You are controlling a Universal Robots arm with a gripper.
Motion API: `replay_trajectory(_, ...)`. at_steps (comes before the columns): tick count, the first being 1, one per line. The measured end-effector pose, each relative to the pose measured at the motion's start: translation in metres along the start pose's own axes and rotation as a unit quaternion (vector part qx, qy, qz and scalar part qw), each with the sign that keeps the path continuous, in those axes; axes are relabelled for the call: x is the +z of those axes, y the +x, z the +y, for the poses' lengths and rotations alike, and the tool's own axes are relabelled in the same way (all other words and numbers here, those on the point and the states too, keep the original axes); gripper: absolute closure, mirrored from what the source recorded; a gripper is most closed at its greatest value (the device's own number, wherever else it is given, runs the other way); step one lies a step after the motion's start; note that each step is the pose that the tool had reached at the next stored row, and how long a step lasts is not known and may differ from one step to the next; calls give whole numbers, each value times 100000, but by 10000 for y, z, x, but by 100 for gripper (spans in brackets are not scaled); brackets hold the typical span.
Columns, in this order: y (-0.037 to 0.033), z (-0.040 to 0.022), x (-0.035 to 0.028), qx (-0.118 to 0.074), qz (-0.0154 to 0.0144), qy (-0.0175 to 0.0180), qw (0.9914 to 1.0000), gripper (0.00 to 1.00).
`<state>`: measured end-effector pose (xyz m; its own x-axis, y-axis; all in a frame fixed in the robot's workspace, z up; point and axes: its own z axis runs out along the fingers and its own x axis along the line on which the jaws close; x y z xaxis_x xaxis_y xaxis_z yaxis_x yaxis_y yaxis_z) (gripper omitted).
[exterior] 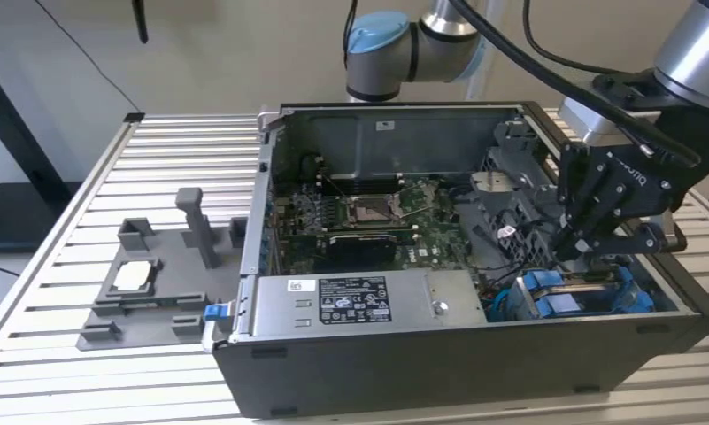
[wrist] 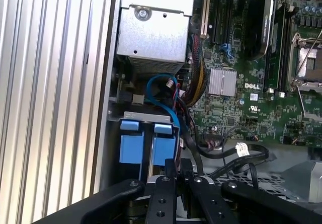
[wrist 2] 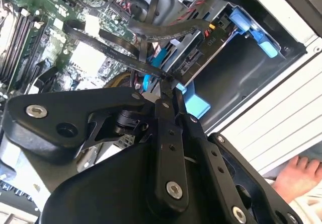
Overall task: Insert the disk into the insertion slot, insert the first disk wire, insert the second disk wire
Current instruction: 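Insert the second disk wire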
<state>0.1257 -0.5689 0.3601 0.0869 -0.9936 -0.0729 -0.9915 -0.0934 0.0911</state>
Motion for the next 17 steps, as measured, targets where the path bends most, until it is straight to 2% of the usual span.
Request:
replay_trajectory(6,43,-20,-4,29,-656,-1199,99991,84)
replay_trajectory(7,50,-28,-5,23,-763,-1311,99988,84)
replay_trajectory(10,64,-53,-7,14,-1021,-1458,99984,84)
replay_trajectory(15,65,-54,-7,12,-1022,-1459,99984,84)
replay_trajectory(16,65,-54,-8,20,-1038,-1501,99983,84)
replay_trajectory(17,66,-55,-8,15,-1104,-1703,99979,84)
